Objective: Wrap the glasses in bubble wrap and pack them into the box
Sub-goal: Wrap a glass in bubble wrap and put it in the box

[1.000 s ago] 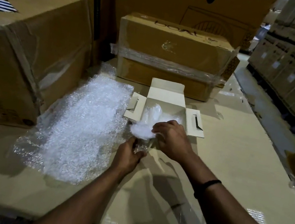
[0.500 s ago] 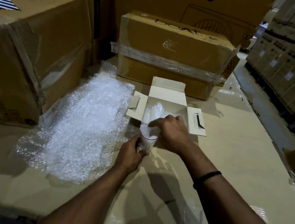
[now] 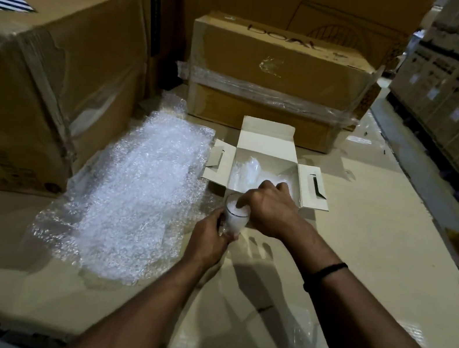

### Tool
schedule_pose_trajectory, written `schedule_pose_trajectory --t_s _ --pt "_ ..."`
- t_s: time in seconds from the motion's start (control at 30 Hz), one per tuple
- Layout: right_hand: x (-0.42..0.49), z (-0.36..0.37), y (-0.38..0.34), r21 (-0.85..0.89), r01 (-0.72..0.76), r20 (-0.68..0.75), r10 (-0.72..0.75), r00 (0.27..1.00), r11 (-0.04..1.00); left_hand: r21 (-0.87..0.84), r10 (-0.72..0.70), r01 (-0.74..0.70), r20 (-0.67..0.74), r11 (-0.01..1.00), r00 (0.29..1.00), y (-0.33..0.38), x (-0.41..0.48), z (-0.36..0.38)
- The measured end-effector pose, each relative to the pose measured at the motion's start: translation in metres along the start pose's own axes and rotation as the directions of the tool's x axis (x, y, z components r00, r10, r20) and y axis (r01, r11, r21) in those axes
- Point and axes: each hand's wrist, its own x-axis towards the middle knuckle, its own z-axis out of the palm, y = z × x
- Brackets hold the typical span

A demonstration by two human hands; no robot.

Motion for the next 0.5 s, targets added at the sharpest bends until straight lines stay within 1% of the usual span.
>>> schedule_pose_trajectory --t_s 0.03,0.13,0.23,0.27,0.3,0.33,0.37,0.4,0.43,0.47,0.5 --pt "-0.001 0.002 0.001 -0.018 -0.005 0.001 0.005 1.000 1.000 -0.007 -0.003 0.003 -0.002 1.000 1.000 -0.001 0.000 0.000" --pt "0.000 0.009 0.000 -0.046 0.001 0.118 0.004 0.993 0.999 -0.012 -0.004 0.004 -0.005 1.000 1.000 0.000 0.000 0.002" --pt "0.005 0.014 -0.002 -0.019 0.003 0.137 0.000 0.991 1.000 -0.027 -0.006 0.006 0.001 1.000 1.000 0.000 0.000 0.000" --pt "0.003 0.015 -0.001 0.018 -0.006 0.106 0.004 0.994 1.000 -0.034 -0.005 0.005 0.000 0.999 1.000 0.000 0.000 0.000" --pt "-0.001 0.018 0.000 0.083 -0.015 0.025 0.013 1.000 0.996 -0.039 -0.006 0.005 -0.002 0.999 1.000 0.000 -0.001 0.000" --pt "-0.006 0.023 0.001 0.174 -0.029 -0.098 0.047 0.994 0.984 -0.048 -0.006 0.006 -0.005 0.999 1.000 0.002 -0.002 0.000" --pt "-0.014 0.028 0.000 0.297 -0.055 -0.230 0.128 0.965 0.953 -0.045 -0.010 0.009 -0.012 0.999 1.000 0.002 -0.002 0.000" --pt "-0.023 0.036 -0.002 0.460 -0.090 -0.325 0.262 0.909 0.883 -0.050 -0.011 0.011 -0.015 0.999 1.000 0.002 -0.002 0.000" --pt "-0.033 0.046 -0.005 0.632 -0.115 -0.355 0.418 0.836 0.767 -0.068 -0.023 0.022 -0.012 0.997 1.000 0.002 -0.003 0.000" --pt "-0.041 0.057 -0.010 0.763 -0.137 -0.317 0.550 0.772 0.632 -0.106 -0.029 0.028 -0.005 0.994 1.000 0.001 -0.004 -0.001" --pt "-0.049 0.069 -0.016 0.836 -0.160 -0.259 0.633 0.729 0.526 -0.131 -0.039 0.039 0.000 0.991 0.999 0.000 -0.004 -0.001"
